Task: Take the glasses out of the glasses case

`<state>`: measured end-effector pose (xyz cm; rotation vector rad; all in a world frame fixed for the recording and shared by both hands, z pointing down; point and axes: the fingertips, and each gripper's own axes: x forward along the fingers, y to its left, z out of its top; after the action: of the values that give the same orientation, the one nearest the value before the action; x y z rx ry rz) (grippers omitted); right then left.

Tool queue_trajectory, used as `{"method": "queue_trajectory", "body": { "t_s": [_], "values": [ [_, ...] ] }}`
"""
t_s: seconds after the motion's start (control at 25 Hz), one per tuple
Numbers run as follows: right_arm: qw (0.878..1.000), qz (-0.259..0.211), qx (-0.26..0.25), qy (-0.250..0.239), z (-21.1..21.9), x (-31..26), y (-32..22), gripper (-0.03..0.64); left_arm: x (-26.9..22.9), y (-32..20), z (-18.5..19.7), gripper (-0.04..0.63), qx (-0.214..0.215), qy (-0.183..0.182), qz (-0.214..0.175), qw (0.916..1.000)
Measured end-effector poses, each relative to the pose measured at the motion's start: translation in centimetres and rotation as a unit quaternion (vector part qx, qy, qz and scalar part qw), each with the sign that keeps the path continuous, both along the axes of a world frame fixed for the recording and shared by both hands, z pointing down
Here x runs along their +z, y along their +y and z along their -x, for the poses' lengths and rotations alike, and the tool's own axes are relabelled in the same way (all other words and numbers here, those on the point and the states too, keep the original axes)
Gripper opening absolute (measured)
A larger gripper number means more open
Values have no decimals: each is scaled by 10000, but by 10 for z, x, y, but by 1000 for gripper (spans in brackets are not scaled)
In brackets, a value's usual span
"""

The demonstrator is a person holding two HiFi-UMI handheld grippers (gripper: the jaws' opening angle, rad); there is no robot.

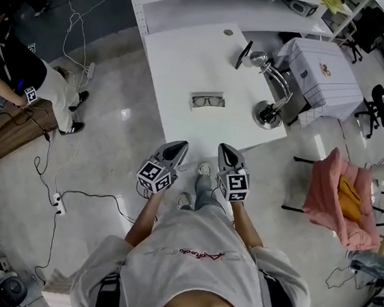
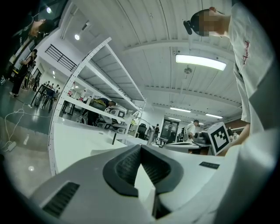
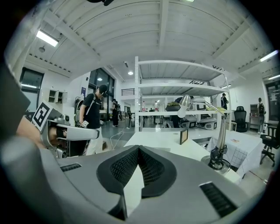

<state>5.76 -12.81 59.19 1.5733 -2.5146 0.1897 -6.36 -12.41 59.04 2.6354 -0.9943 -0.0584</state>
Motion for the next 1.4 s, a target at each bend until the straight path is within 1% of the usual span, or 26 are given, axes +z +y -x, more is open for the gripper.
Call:
{"method": "queue_trajectory", "body": {
  "t_s": [0.44, 0.68, 0.88, 1.04, 1.2, 1.4],
  "values": [
    [9998, 31, -185, -81, -13, -5, -93, -3, -12, -93, -16, 25, -161, -72, -27, 9998],
    [9992, 44, -377, -135, -19, -4, -133, -3, -11, -129, -29, 25, -287, -134, 9, 9995],
    [9983, 120, -553, -170, -20, 2, -156, -3, -11, -151, -34, 25, -406, -191, -2, 9990],
    [9977, 239, -615, -173, -17, 10, -169, -3, -5, -162, -29, 25, -468, -198, 74, 9987],
    [9978, 348, -551, -115, -12, 16, -179, -3, -1, -171, -21, 25, -437, -173, 166, 9988],
    [9980, 520, -351, -62, -7, 26, -182, -3, 9, -176, -6, 25, -357, -151, 334, 9987]
  ]
}}
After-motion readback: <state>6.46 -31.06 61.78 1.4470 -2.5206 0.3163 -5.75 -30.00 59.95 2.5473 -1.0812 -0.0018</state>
